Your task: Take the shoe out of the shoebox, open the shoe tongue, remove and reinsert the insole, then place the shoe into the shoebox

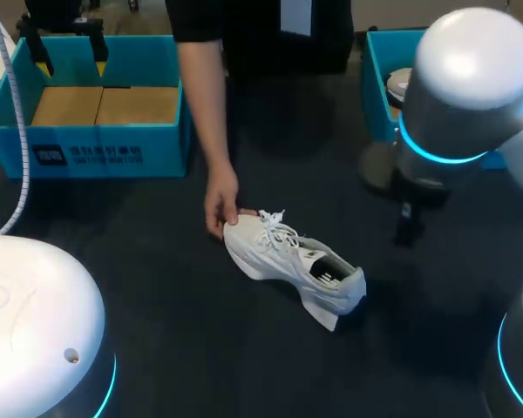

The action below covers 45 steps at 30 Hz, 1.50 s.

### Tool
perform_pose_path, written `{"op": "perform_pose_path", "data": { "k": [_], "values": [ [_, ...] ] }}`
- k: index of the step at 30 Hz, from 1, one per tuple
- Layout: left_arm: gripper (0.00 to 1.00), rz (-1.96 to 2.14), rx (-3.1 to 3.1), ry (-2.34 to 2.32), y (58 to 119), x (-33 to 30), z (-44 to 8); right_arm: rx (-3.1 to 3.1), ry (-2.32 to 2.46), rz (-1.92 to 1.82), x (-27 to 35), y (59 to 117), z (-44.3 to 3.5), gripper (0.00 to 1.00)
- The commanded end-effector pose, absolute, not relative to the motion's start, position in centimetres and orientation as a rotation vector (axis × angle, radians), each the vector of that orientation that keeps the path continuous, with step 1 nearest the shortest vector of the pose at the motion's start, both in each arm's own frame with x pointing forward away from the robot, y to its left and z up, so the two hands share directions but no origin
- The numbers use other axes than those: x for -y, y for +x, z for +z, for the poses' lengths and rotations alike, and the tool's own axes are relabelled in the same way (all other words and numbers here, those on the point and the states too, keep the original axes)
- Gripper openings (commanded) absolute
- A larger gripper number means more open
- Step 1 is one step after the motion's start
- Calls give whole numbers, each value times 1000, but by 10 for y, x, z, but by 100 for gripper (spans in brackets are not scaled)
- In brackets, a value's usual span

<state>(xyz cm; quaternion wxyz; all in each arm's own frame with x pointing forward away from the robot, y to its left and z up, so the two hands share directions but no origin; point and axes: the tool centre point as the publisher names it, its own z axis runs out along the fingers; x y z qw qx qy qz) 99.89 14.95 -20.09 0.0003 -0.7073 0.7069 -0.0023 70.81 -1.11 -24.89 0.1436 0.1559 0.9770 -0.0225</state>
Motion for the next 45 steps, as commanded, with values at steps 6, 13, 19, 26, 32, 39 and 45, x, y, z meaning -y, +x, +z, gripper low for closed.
{"op": "perform_pose_path", "data": {
  "k": [6,13,19,26,32,39,45],
  "values": [
    [100,-5,-2221,-2222,999,-150,-201,-2889,198,459,48,704,-258,100],
    [100,-5,-2221,-2222,999,-150,-201,-2877,241,449,60,704,-261,100],
    [100,-5,-2221,-2222,999,-150,-201,-2877,241,449,60,704,-261,100],
    [100,-5,-2221,-2222,999,-150,-201,-2877,241,449,60,704,-261,100],
    [100,-5,-2221,-2222,999,-150,-201,-2870,225,600,69,701,-267,100],
    [100,-5,-2221,-2222,999,-150,-201,-2905,126,828,77,686,-287,100],
    [100,-5,-2221,-2222,999,-150,-201,-2880,81,891,81,682,-301,100]
  ]
}}
